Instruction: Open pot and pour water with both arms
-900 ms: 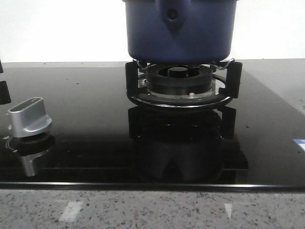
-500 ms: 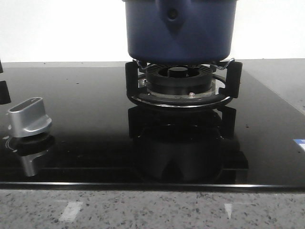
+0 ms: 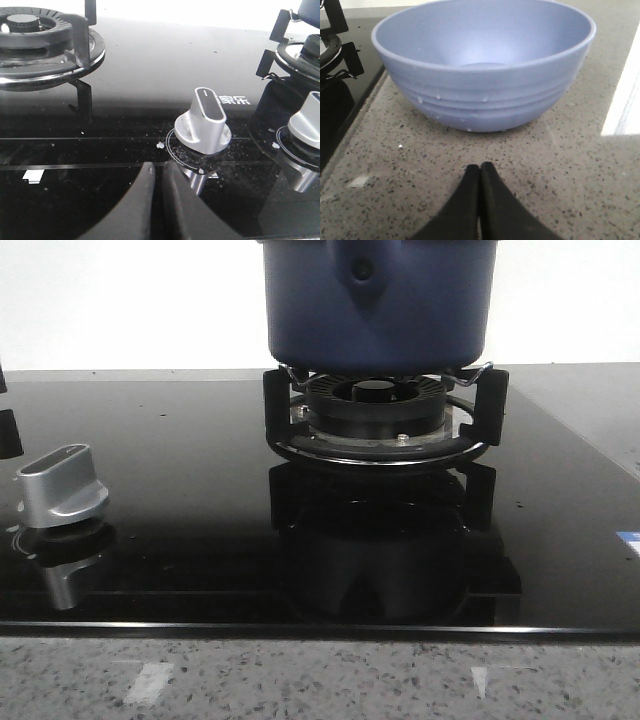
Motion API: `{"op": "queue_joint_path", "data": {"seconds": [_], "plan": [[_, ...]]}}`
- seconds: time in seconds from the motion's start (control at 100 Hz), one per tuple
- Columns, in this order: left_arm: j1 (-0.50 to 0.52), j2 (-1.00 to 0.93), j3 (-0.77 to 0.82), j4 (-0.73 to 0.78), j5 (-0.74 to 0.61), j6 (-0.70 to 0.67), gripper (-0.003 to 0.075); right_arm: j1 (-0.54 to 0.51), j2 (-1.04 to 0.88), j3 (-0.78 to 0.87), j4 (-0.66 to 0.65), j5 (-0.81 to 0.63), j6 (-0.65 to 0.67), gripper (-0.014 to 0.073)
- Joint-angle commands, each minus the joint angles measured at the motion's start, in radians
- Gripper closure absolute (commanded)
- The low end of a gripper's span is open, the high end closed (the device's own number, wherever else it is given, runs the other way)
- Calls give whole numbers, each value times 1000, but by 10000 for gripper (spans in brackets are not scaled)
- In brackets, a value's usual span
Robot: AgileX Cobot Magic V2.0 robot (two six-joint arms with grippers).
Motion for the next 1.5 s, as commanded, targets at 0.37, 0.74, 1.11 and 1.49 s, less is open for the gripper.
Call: {"op": "queue_joint_path", "data": {"seconds": [0.37, 0.74, 1.11, 1.49], "plan": [[3, -25, 32, -393, -182, -6, 741, -6, -22, 27, 41, -511, 0, 662], [1, -25, 11, -796, -266, 10, 740, -6, -22, -55, 607, -428, 0, 662], [-15, 36, -249, -650, -91, 395, 664, -6, 98, -324, 491, -66, -18, 662], [-18, 437, -555, -624, 49, 575, 262, 64, 244, -589, 138, 248, -118, 656]]}}
